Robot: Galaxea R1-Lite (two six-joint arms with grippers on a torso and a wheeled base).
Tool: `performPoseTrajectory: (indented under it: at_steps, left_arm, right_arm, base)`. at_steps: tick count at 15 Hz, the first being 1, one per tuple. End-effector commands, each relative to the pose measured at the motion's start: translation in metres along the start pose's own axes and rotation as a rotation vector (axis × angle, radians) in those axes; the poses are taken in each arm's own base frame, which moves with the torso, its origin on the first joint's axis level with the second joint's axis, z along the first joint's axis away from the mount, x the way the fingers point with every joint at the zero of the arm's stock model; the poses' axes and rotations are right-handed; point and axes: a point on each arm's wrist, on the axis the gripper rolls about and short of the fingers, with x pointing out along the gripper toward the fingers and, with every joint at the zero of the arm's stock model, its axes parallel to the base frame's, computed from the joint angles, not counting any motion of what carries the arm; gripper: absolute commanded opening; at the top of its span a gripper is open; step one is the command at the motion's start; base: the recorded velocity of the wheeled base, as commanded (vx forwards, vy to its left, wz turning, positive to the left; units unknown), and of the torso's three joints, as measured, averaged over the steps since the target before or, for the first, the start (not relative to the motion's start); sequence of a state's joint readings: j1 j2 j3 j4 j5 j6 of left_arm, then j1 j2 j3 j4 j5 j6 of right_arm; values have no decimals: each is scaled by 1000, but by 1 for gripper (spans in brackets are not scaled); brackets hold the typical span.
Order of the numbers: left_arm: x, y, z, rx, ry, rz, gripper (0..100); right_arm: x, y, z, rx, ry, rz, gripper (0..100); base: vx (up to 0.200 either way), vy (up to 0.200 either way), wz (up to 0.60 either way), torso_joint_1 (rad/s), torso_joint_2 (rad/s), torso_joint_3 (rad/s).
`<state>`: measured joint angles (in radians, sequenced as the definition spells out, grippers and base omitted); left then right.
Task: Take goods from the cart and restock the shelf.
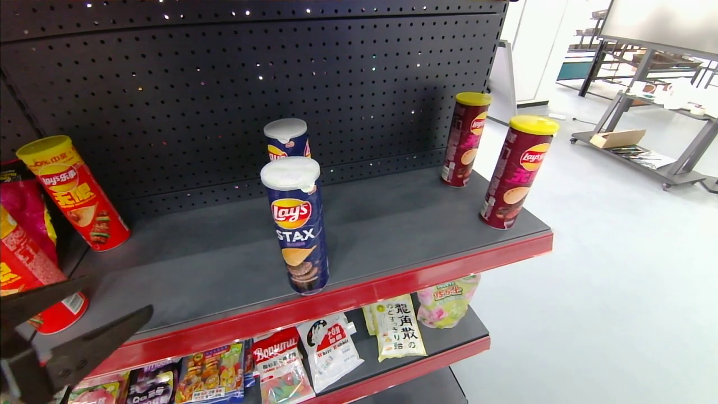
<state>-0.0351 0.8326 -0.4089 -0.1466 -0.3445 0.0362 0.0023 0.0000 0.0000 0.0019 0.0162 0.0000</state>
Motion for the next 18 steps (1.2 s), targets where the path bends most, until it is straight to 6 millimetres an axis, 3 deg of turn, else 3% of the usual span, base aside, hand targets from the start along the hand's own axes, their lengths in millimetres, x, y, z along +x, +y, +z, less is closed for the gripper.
performPoseTrajectory:
  at_steps: [1, 4, 8, 12, 18]
  left_arm:
    - [-67, -24, -31, 9, -224, 69, 100]
    - [-70, -21, -46, -35, -224, 259, 100]
    - [-86, -29, -70, 8, -265, 196, 100]
    - [-90, -29, -80, 1, -281, 283, 100]
    - [-90, -29, -92, 25, -288, 292, 100]
  right_arm:
    - [0, 0, 0, 0, 3, 1, 100]
    - [0, 0, 0, 0, 1, 1, 100]
    - [0, 0, 0, 0, 3, 1, 100]
    - [0, 0, 0, 2, 3, -3, 100]
    - [0, 0, 0, -1, 3, -3, 100]
  base:
    - [0, 0, 0, 0, 0, 0]
    - [0, 0, 0, 0, 0, 0]
    - [0, 0, 0, 0, 0, 0]
    - [0, 0, 0, 0, 0, 0]
    - [0, 0, 600, 7, 2, 5]
